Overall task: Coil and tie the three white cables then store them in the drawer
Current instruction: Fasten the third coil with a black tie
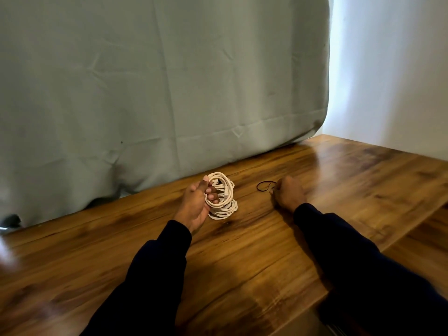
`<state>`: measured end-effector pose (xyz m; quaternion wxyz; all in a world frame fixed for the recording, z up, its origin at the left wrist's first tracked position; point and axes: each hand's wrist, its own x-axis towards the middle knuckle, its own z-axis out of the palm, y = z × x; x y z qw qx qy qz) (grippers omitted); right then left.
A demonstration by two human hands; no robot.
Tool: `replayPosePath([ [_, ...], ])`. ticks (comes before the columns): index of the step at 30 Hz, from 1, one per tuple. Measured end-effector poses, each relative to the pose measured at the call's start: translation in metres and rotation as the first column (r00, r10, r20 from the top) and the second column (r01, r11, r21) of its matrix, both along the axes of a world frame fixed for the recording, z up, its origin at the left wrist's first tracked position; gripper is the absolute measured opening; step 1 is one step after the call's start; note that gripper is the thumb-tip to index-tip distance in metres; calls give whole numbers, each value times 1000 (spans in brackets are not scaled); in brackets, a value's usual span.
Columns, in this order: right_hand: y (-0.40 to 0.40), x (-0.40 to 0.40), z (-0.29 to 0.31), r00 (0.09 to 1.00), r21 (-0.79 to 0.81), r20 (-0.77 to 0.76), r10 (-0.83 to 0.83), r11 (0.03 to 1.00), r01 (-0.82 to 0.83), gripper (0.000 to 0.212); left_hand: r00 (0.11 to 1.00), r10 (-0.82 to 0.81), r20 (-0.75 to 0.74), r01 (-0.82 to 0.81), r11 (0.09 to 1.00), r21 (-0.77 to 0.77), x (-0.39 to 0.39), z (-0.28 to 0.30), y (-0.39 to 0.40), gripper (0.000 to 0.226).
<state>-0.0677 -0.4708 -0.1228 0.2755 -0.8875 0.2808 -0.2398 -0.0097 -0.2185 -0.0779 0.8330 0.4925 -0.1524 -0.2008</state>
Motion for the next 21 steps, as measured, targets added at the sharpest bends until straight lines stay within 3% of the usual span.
replayPosePath([
  [7,30,-9,22,950,-201,250,188,970,-139,18,999,48,6,-48,999,21,3,0,10,27],
  [12,80,-14,67,795,-197,491,357,934,-298,18,995,80,64,-81,997,9,3,9,32,28],
  [17,137,-6,93,655,-171,574,491,854,-491,18,983,162,84,-163,987,9,9,19,66,28],
  [21,181,8,105,574,-185,555,602,762,-621,19,965,238,110,-241,970,24,16,20,103,27],
])
